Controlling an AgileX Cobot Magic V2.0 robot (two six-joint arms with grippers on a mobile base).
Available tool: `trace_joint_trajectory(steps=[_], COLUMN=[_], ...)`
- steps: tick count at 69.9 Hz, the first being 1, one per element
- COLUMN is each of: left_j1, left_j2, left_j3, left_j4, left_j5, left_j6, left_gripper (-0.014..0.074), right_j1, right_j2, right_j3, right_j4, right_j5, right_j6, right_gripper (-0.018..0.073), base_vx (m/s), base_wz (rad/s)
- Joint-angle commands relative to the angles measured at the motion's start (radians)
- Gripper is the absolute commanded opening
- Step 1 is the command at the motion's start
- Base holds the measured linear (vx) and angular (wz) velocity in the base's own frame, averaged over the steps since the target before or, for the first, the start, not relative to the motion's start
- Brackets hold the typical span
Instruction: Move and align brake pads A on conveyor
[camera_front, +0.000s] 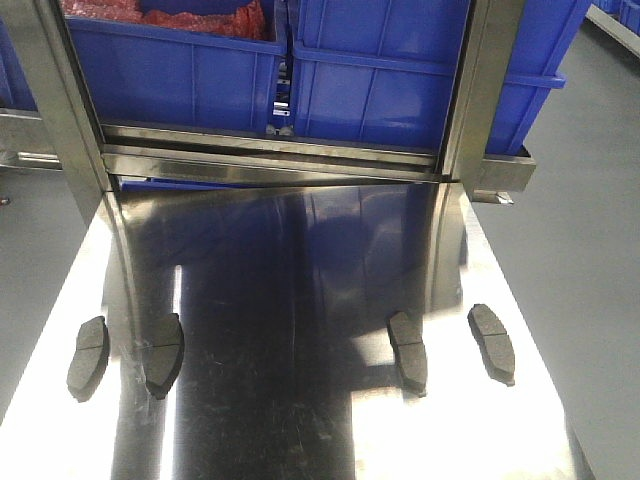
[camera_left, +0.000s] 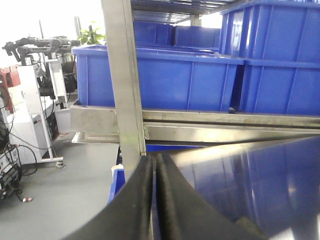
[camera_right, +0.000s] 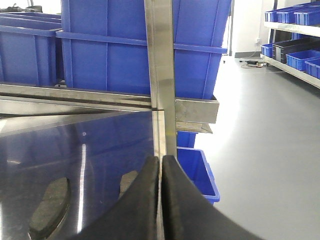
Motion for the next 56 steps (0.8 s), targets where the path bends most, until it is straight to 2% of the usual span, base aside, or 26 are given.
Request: trace_joint_trajectory(steps=[1,6,10,21,27,32,41,48,56], left_j1=[0.002,0.002,0.002,0.002,0.002,0.002,0.002,0.002,0.002], left_j2=[0.132,0.244,0.303,0.389,0.387,0.386,0.386,0.386,0.386], left_j3=[-0.149,-0.236,-0.284,-0.315,-0.311,-0.308,-0.308,-0.308,-0.308], left_j4=[0.000,0.000,0.000,-0.001,-0.001,-0.001,-0.015,-0.017,-0.017], left_j5=[0.038,0.127,0.155,0.127,0.126,0.128,0.129,0.129,0.128], left_j6=[-0.006,-0.005,-0.005,-0.006,-0.006,-0.006,-0.006,-0.006,-0.006], left_gripper=[-0.0006,-0.0006,-0.0006,0.0011,0.0067,0.0165,0.0429,0.0596,0.0694], right_j1=[-0.006,-0.006,-0.006,-0.006,-0.006,-0.006,-0.006,-0.006,-0.006], right_j2=[-0.015,-0.015,-0.015,-0.015,-0.015,-0.015,-0.015,-0.015,-0.015], right_j3=[0.020,0.020,0.020,0.020,0.020,0.020,0.020,0.020,0.020], right_j4=[-0.003,-0.003,-0.003,-0.003,-0.003,-0.003,-0.003,-0.003,-0.003], right_j5=[-0.073,-0.073,-0.073,-0.073,-0.073,-0.073,-0.073,-0.073,-0.073], right_j6=[-0.001,-0.001,-0.001,-0.001,-0.001,-0.001,-0.001,-0.001,-0.001], right_gripper=[-0.0003,-0.0003,-0.0003,-0.0003,-0.0003,-0.0003,-0.0003,-0.0003,-0.0003], base_vx=[0.00,0.00,0.00,0.00,0.00,0.00,0.00,0.00,0.00], base_wz=[0.00,0.00,0.00,0.00,0.00,0.00,0.00,0.00,0.00])
